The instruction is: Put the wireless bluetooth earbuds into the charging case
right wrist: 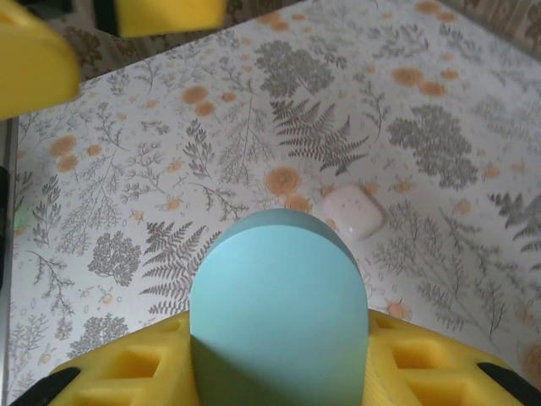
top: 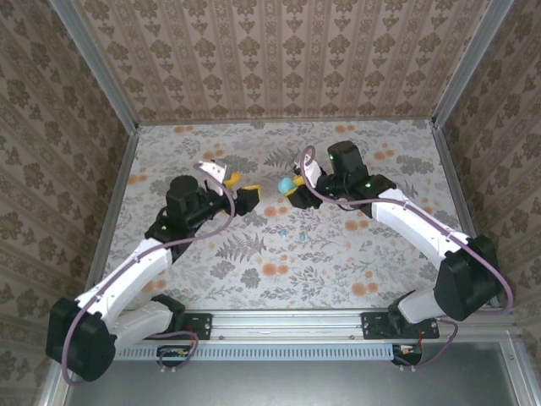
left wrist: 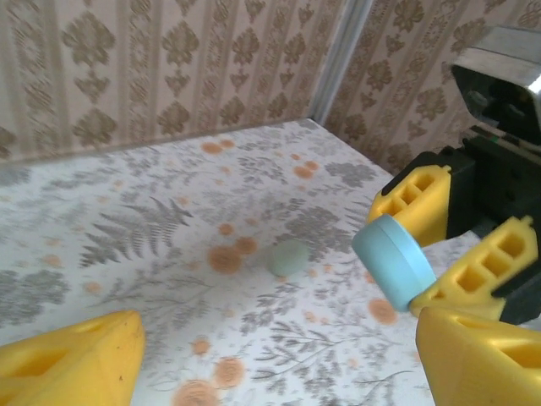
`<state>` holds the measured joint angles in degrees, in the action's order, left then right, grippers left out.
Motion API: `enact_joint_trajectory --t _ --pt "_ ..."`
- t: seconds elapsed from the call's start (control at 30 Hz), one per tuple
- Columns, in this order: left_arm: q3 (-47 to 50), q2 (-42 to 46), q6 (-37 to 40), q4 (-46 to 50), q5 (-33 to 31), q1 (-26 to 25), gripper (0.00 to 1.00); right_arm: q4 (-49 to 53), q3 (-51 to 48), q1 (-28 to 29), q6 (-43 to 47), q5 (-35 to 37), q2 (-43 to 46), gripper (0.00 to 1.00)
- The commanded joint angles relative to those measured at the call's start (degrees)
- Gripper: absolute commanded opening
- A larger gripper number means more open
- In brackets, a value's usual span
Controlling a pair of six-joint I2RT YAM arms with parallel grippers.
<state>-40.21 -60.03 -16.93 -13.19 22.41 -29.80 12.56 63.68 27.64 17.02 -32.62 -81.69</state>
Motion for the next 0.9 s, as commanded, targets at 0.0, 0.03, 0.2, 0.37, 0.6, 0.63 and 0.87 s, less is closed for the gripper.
enact_joint_trajectory --t 0.0,0.03,0.2,0.37,0.6,0.63,0.87 --pt "-5.9 -3.4 -9.6 -0.5 6.6 -0.2 0.84 -5.8 -1.2 1.1 4.3 1.2 1.5 0.38" --pt "-7.3 -4.5 -11.2 -0.2 7.4 -0.5 0.85 -5.2 -1.1 1.5 5.3 2.1 1.5 0.38" --pt "-10.8 -7.8 -11.7 1.7 7.8 -3.4 0.86 -4.8 -0.9 2.9 7.2 5.4 1.5 0.38" --pt "-11.7 -9.7 -12.3 2.6 6.5 -4.7 0.85 -6.9 -1.8 3.8 7.3 6.4 1.5 0.38" --pt "-13.3 -11.7 -12.0 5.8 5.2 -5.5 0.8 -9.3 -3.0 4.3 7.2 7.7 4.1 0.39" --pt "-13.5 -12.1 -12.2 5.7 5.3 -5.5 0.79 -9.5 -3.0 4.3 7.2 7.8 4.1 0.39" --pt "-15.2 -15.0 -13.6 4.5 7.6 -6.4 0.62 -10.1 -3.3 4.8 7.2 8.8 4.0 0.39"
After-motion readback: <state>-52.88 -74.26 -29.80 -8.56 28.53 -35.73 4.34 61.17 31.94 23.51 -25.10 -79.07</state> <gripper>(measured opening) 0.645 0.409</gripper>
